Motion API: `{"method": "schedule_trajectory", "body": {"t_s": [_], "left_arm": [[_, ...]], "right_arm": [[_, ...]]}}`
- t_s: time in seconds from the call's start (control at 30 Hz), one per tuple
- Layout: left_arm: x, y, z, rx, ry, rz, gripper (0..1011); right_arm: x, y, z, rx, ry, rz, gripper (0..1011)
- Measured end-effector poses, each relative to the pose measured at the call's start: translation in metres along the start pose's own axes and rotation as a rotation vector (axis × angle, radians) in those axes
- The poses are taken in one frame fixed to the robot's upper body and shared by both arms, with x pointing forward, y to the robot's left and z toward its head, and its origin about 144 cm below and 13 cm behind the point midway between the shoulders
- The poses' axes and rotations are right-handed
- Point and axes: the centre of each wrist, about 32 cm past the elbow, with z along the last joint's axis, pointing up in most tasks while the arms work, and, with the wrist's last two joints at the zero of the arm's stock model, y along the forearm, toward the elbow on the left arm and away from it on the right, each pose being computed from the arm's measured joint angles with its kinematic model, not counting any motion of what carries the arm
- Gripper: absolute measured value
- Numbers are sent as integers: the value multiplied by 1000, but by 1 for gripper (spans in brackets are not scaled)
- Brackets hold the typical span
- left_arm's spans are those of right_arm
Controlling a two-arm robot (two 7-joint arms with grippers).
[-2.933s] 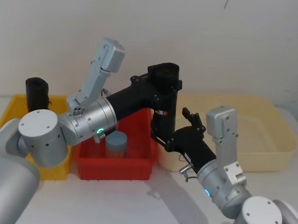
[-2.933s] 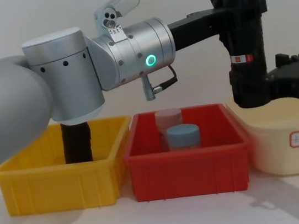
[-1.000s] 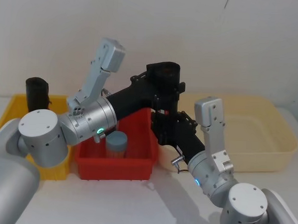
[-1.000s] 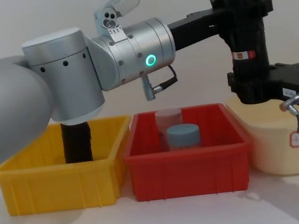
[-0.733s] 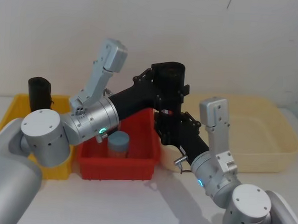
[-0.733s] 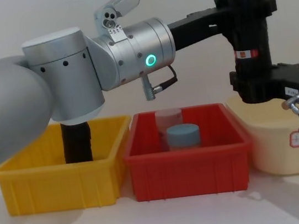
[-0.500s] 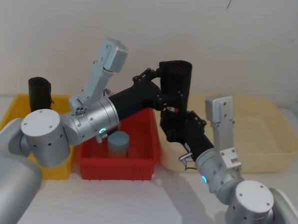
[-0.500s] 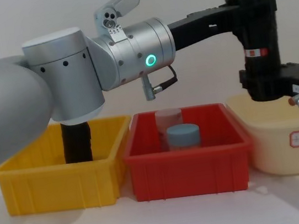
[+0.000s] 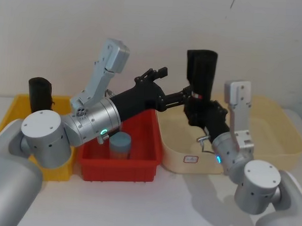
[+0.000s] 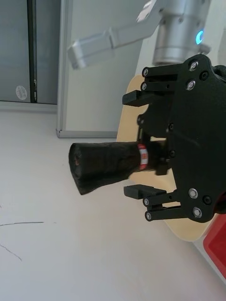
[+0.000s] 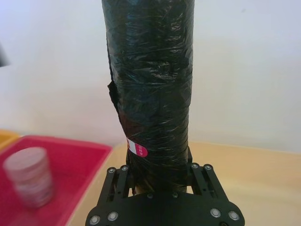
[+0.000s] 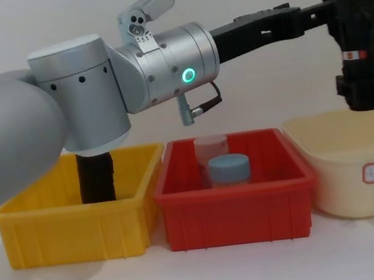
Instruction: Pick up the garbage bag with the one hand and transfer it to the other hand.
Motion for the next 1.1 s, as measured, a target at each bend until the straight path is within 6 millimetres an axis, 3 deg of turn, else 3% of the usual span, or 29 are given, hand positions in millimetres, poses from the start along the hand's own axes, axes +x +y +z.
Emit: {"method": "schedule_trajectory", "body": {"t_s": [0.33,0.73,1.1], "left_arm": [[0,0,0,0,0,0,1001],[0,0,0,0,0,0,1001],[0,0,0,0,0,0,1001]], "right_arm": [[30,13,5,-16,-7,-107,545],[65,2,12,-50,-29,-166,549],[71,-17,21,-70,-32,-98,857]]}}
